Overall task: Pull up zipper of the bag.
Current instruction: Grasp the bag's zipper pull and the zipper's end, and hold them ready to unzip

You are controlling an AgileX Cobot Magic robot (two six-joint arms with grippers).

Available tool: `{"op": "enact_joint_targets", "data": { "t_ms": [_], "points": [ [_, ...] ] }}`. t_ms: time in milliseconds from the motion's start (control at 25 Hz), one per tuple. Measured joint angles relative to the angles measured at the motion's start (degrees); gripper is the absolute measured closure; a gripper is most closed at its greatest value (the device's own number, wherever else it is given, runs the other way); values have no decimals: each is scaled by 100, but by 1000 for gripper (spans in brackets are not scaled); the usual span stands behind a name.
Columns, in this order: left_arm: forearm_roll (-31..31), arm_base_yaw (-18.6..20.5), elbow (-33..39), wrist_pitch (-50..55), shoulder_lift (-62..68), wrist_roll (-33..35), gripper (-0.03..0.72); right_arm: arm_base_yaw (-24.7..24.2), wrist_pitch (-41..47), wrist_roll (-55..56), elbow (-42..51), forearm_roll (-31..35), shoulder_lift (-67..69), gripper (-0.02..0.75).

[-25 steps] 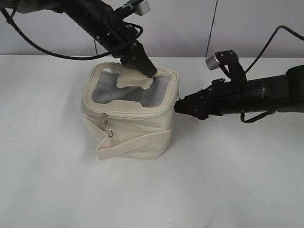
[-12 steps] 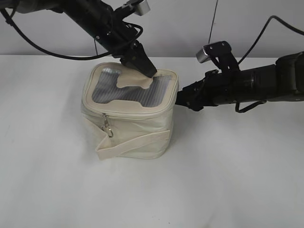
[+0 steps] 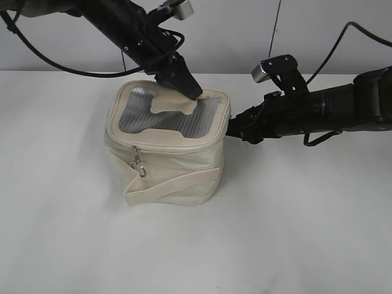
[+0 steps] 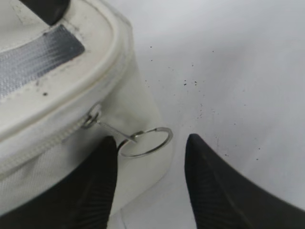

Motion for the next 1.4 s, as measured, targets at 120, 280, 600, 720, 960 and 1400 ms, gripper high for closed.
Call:
{"op": "enact_joint_targets", "data": {
  "t_ms": [120,280,600,720,960,1400],
  "points": [
    [-2,0,0,0,0,0,641,7,-105,145,-6,0,1,366],
    [-2,0,0,0,0,0,641,11,-91,218,-25,0,6,367],
    [-2,0,0,0,0,0,641,32,-8,218,-25,0,6,367],
    [-2,0,0,0,0,0,641,39,-8,218,-25,0,12,367],
    [-2,0,0,0,0,0,641,39,9,223,-135,0,240,413],
    [-2,0,0,0,0,0,641,47,282,292,-210,0,340,728]
  ]
}}
